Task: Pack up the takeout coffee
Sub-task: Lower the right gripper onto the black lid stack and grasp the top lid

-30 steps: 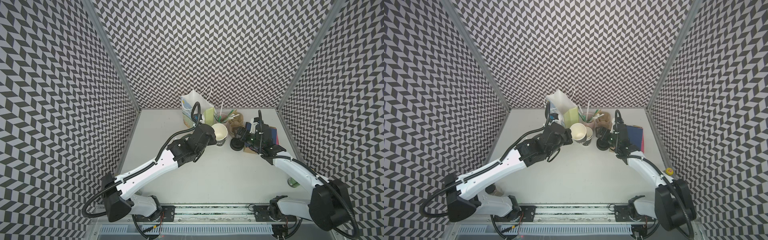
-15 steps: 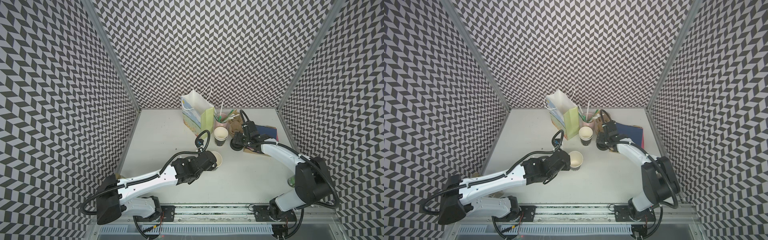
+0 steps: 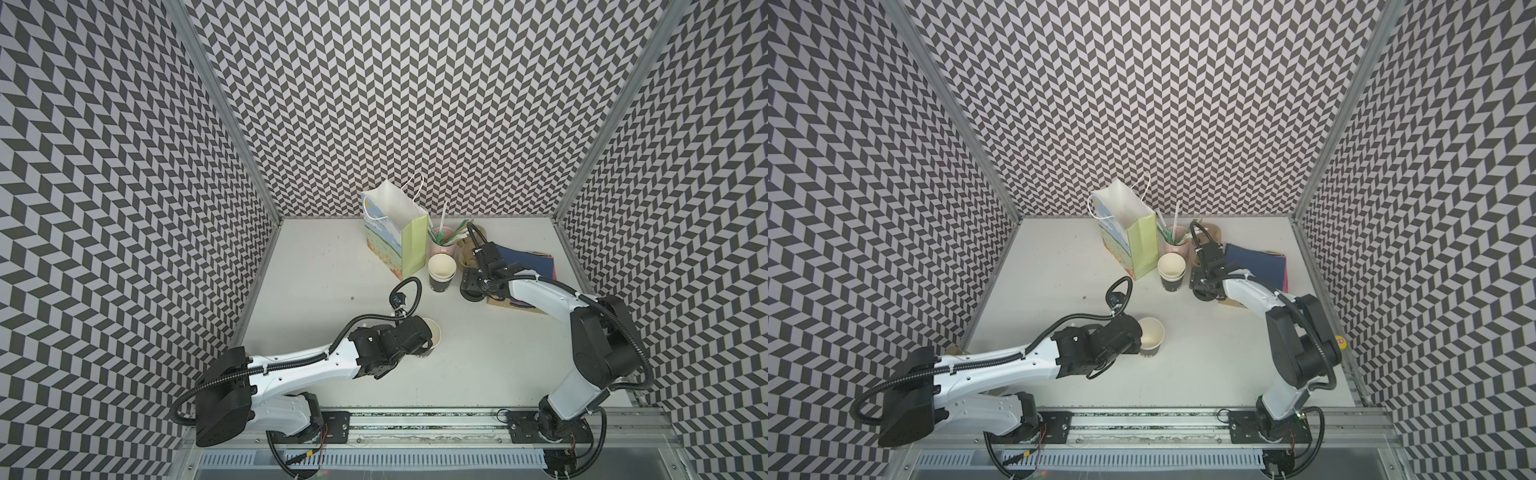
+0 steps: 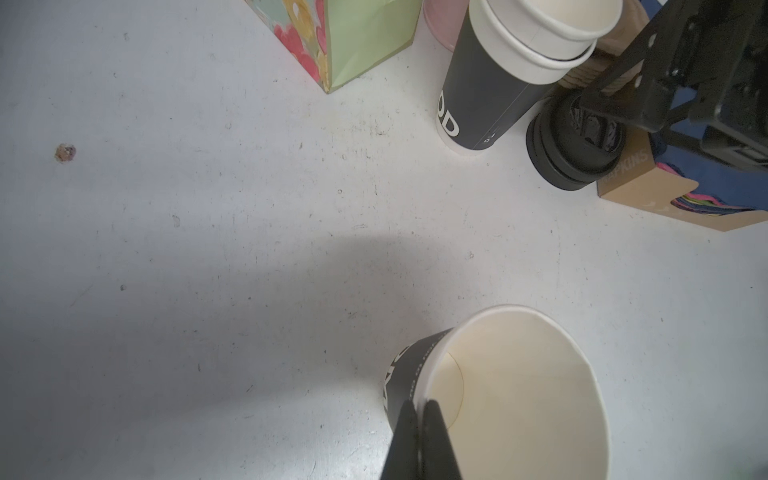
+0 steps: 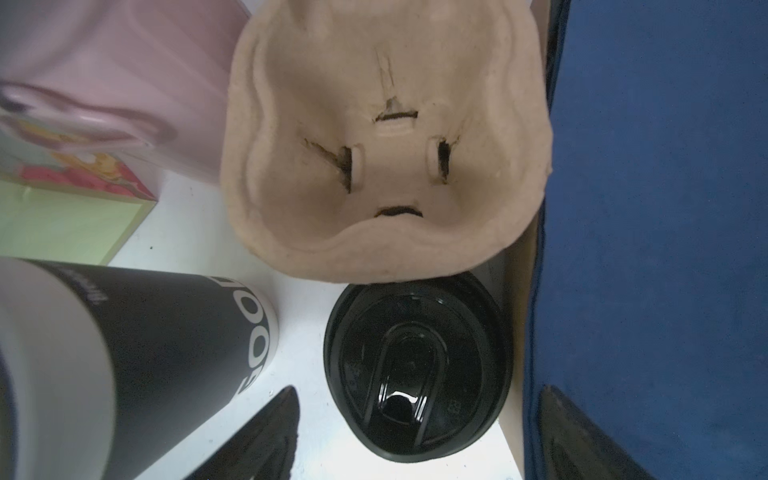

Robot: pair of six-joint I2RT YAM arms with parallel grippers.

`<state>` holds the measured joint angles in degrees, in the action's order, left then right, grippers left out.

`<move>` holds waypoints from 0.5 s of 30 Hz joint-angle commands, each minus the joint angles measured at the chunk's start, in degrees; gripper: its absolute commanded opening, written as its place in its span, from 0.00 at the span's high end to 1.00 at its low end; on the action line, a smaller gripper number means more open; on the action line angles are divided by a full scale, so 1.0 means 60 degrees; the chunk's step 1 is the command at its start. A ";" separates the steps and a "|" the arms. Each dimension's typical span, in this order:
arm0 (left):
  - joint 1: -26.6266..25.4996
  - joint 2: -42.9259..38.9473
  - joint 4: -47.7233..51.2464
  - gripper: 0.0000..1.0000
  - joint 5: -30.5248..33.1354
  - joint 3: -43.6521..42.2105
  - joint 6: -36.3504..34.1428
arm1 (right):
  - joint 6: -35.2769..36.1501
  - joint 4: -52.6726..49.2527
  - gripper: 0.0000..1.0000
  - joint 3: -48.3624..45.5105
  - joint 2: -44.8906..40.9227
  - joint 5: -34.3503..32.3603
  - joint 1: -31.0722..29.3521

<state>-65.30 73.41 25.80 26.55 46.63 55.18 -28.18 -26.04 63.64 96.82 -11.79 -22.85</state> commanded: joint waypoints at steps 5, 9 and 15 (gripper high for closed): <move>-0.0125 -0.0004 -0.0557 1.00 0.0130 -0.0230 0.0296 | -0.0025 -0.0234 0.14 0.0573 0.0399 -0.0625 -0.0354; -0.0158 -0.0014 -0.0745 1.00 0.0175 -0.0337 0.0321 | -0.0181 -0.0222 0.15 0.0524 -0.0056 -0.0913 -0.0448; -0.0153 0.0113 -0.0900 0.99 0.0175 -0.0343 0.0295 | -0.0170 -0.0542 0.15 0.0833 -0.0251 -0.1251 -0.0762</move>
<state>-65.93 73.47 22.24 26.48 45.04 56.25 -28.53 -28.95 66.59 97.19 -17.21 -26.30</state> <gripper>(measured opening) 0.048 0.852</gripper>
